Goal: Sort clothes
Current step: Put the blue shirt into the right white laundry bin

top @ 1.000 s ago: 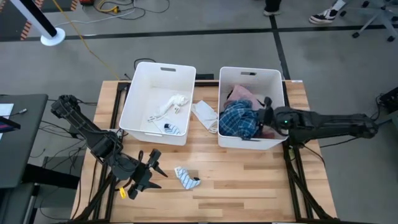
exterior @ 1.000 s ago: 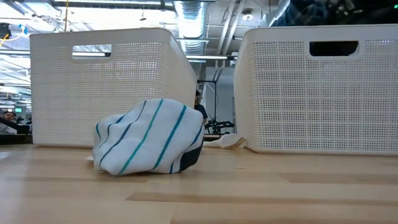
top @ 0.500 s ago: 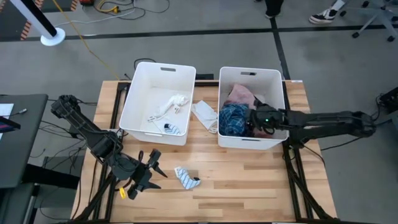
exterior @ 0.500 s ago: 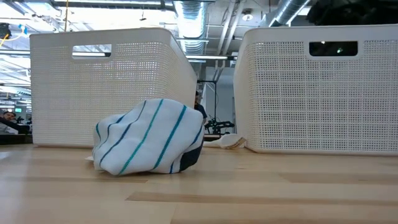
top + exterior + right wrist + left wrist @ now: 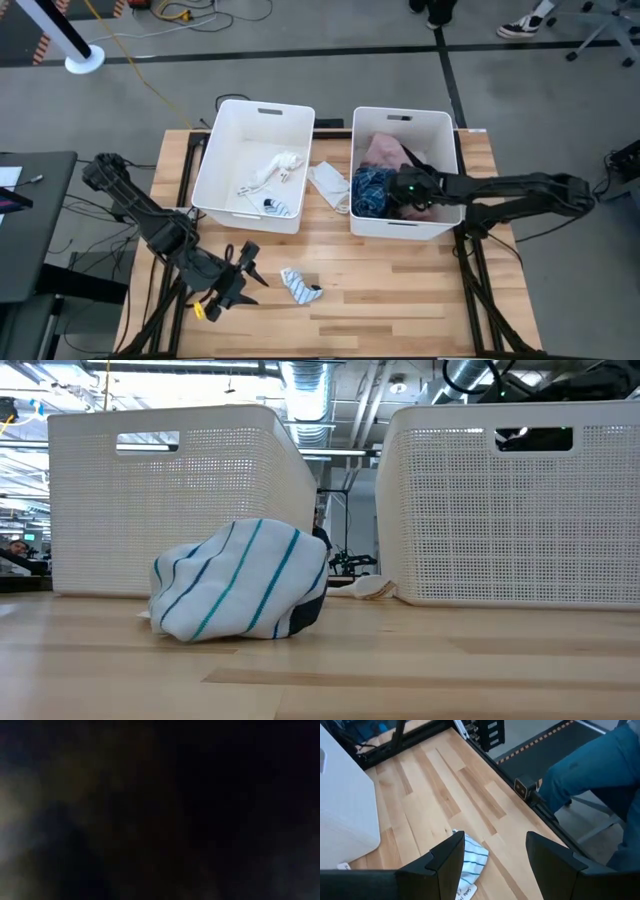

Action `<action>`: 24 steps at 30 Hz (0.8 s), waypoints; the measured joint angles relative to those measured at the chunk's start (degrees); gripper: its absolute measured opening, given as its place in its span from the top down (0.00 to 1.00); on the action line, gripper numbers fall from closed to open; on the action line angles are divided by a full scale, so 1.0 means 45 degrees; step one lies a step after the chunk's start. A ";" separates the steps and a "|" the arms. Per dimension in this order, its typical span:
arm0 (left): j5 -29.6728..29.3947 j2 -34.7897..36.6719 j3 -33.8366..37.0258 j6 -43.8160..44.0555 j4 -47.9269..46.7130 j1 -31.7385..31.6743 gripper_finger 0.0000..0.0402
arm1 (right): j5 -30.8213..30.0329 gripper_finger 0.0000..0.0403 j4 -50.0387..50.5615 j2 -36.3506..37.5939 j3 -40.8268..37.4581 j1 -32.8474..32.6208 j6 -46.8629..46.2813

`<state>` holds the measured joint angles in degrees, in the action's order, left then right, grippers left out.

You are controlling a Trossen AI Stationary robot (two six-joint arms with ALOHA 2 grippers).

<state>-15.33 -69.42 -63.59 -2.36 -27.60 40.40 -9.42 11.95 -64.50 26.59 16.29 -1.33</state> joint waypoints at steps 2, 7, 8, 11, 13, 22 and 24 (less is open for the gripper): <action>0.0010 -0.0185 0.0000 -0.0038 -0.0017 0.0010 0.49 | 0.0107 0.91 -0.0063 -0.0116 0.0000 -0.0005 -0.0058; 0.0019 -0.0726 0.0000 -0.0018 -0.0120 0.0010 0.49 | 0.0320 0.85 -0.0308 0.0098 -0.0069 -0.0100 -0.0392; 0.0025 -0.0830 0.0000 -0.0034 -0.0111 0.0010 0.49 | 0.0371 0.82 -0.0394 0.0256 -0.0073 -0.0105 -0.0430; 0.0043 -0.0865 0.0000 -0.0055 -0.0100 0.0019 0.49 | 0.0416 0.73 -0.0318 0.0785 0.0035 -0.0238 -0.0523; 0.0044 -0.0819 0.0000 -0.0027 -0.0092 0.0019 0.49 | 0.0482 0.65 -0.0245 0.1173 0.0145 -0.0270 -0.0526; 0.0049 -0.0645 0.0000 0.0004 -0.0233 0.0034 0.49 | 0.0503 0.41 -0.0065 0.2967 0.0783 -0.0270 -0.0564; 0.0025 -0.0578 0.0000 0.0000 -0.0443 0.0034 0.49 | 0.0499 0.40 -0.0082 0.3333 0.0928 -0.0270 -0.0690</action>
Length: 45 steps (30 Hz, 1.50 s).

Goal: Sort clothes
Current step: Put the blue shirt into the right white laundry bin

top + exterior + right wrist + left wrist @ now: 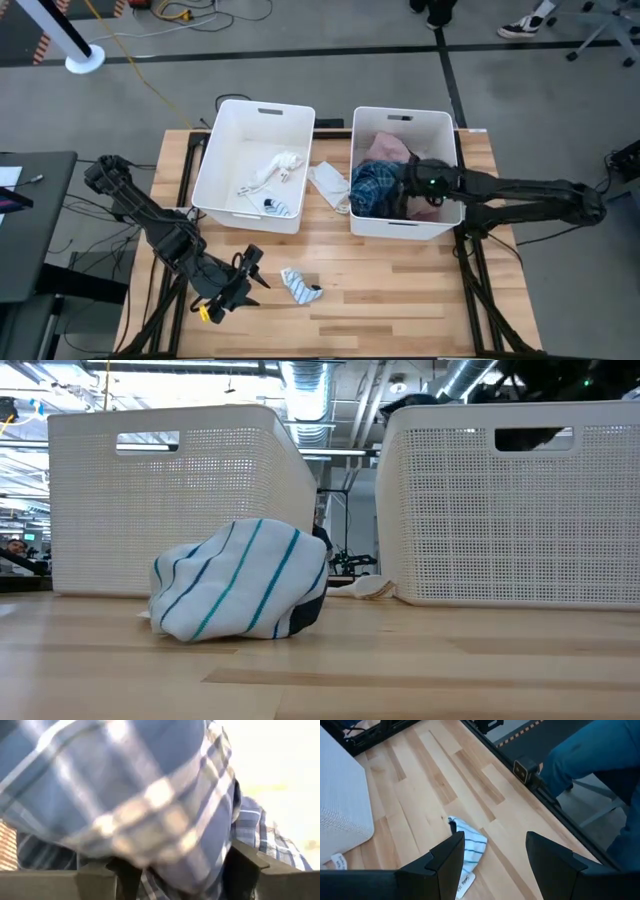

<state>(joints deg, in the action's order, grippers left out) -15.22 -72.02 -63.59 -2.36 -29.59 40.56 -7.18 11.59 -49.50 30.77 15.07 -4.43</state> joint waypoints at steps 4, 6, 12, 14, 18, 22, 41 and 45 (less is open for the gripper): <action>-0.0162 0.0204 0.0000 0.0119 -0.0343 0.0000 0.49 | 0.0000 0.39 0.0163 0.0699 0.0280 -0.0078 -0.0070; -0.0180 0.0301 0.0000 0.0170 -0.0343 0.0000 0.49 | 0.0000 0.39 0.0300 0.0996 0.0384 -0.0224 -0.0156; -0.0190 0.0387 0.0000 0.0348 -0.0348 0.0000 0.49 | -0.0004 0.39 0.1109 0.1438 0.0456 -0.0934 -0.0260; -0.0190 0.0387 0.0000 0.0381 -0.0353 0.0000 0.49 | -0.0030 0.39 0.1763 0.1434 0.0461 -0.1083 -0.0581; -0.0190 0.0387 0.0000 0.0360 -0.0353 0.0002 0.49 | -0.0035 0.39 0.3481 0.1409 0.0475 -0.1175 -0.1359; -0.0185 0.0387 0.0000 0.0377 -0.0348 0.0005 0.49 | 0.0319 0.39 0.4420 0.1471 0.0475 -0.1180 -0.1737; -0.0180 0.0382 0.0000 0.0547 -0.0324 0.0005 0.49 | 0.0622 0.39 0.6178 0.2438 0.3428 -0.1861 -0.1368; -0.0214 0.0382 0.0000 0.0383 -0.0295 0.0000 0.49 | 0.0471 0.39 0.4058 0.2146 0.3438 -0.2133 -0.1383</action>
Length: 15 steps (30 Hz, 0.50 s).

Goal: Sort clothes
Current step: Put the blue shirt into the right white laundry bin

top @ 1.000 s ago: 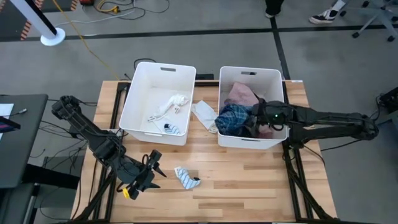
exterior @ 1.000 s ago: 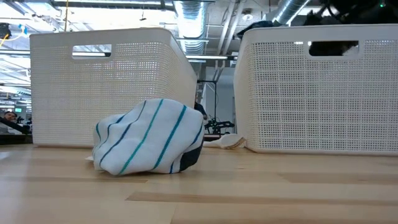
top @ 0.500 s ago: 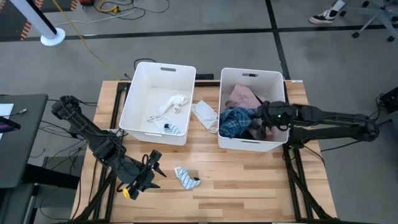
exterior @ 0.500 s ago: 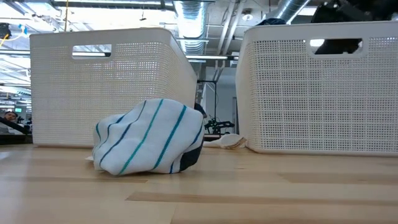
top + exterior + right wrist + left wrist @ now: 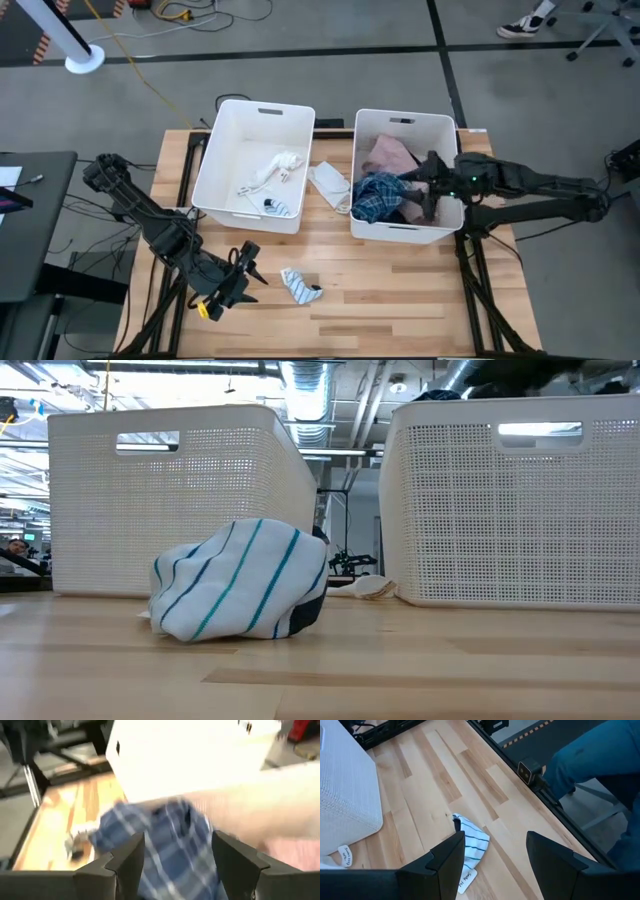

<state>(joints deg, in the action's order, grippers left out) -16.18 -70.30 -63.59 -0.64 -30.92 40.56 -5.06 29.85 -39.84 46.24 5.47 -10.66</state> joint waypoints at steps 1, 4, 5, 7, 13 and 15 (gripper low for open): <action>-0.0075 0.0000 0.0000 -0.0051 0.0000 0.0000 0.49 | -0.0103 0.40 -0.0438 -0.0222 0.0000 -0.0003 0.0000; -0.0136 0.0000 0.0000 -0.0133 0.0032 0.0000 0.49 | -0.0324 0.41 -0.1112 -0.1087 -0.0004 0.0172 0.0123; -0.0141 -0.0005 0.0000 -0.0133 0.0083 0.0000 0.49 | -0.0351 0.41 -0.1252 -0.1445 -0.0005 0.0257 0.0213; -0.0144 -0.0005 0.0000 -0.0109 0.0152 0.0000 0.49 | -0.0381 0.42 -0.1302 -0.2181 -0.0005 0.0399 0.0334; -0.0158 -0.0005 0.0000 0.0087 0.0107 0.0000 0.49 | -0.0261 0.45 0.0111 -0.4452 -0.0002 0.1048 0.0161; -0.0161 -0.0005 0.0000 0.0125 0.0097 0.0000 0.49 | -0.0115 0.46 0.0275 -0.5117 -0.0051 0.1153 0.0082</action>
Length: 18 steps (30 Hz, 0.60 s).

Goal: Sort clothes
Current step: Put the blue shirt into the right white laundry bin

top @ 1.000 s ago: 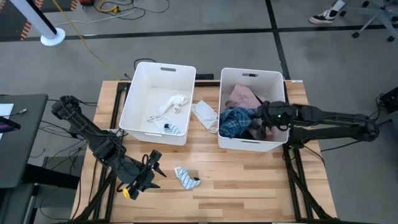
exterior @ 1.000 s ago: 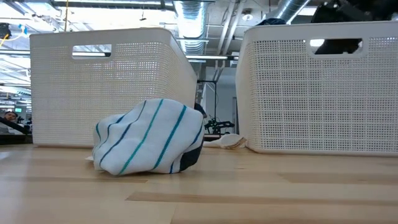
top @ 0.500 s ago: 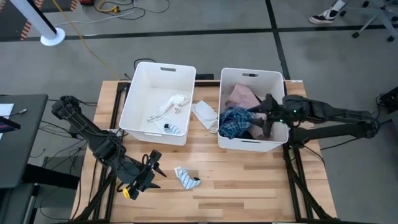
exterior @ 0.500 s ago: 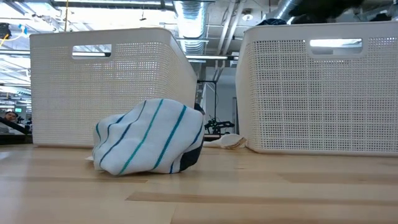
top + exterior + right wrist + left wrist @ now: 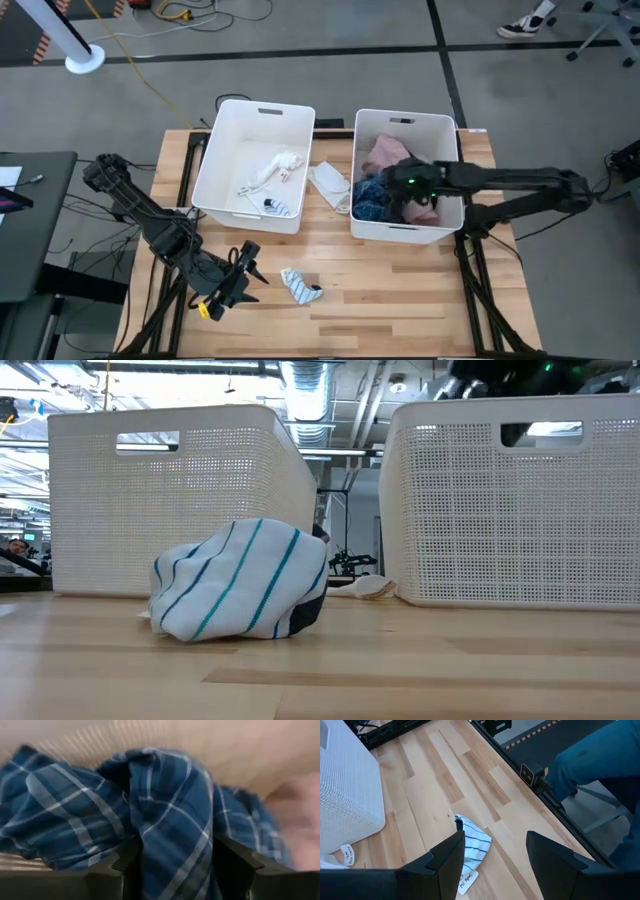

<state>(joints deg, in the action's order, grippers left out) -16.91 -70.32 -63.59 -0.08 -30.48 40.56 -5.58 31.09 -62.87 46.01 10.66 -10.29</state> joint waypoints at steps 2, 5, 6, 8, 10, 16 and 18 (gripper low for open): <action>-0.0007 0.0000 0.0000 0.0002 -0.0002 0.0000 0.49 | 0.0115 0.46 -0.0016 -0.0592 -0.0169 0.0004 -0.0088; -0.0024 0.0000 0.0000 0.0019 -0.0010 0.0000 0.49 | 0.0144 0.46 -0.0096 -0.1413 -0.0394 0.0004 -0.0105; -0.0024 0.0000 0.0000 0.0020 -0.0010 0.0000 0.49 | 0.0141 0.46 -0.0152 -0.1681 -0.0449 0.0004 -0.0189; -0.0029 0.0000 0.0000 0.0024 -0.0010 0.0000 0.49 | 0.0139 0.46 -0.0152 -0.2207 -0.0455 0.0035 -0.0297; -0.0029 0.0000 0.0000 0.0029 -0.0019 0.0000 0.49 | 0.0139 0.46 -0.0149 -0.2621 -0.0456 0.0084 -0.0380; -0.0029 0.0000 0.0000 0.0072 -0.0024 0.0000 0.49 | 0.0139 0.46 -0.0094 -0.2663 -0.0217 0.0150 -0.0526; -0.0024 0.0000 0.0000 0.0078 -0.0039 0.0000 0.49 | 0.0130 0.46 0.0078 -0.2291 0.0038 0.0135 -0.0528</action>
<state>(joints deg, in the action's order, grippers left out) -17.02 -70.32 -63.59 0.27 -30.65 40.56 -4.99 31.44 -73.18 46.18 11.27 -12.67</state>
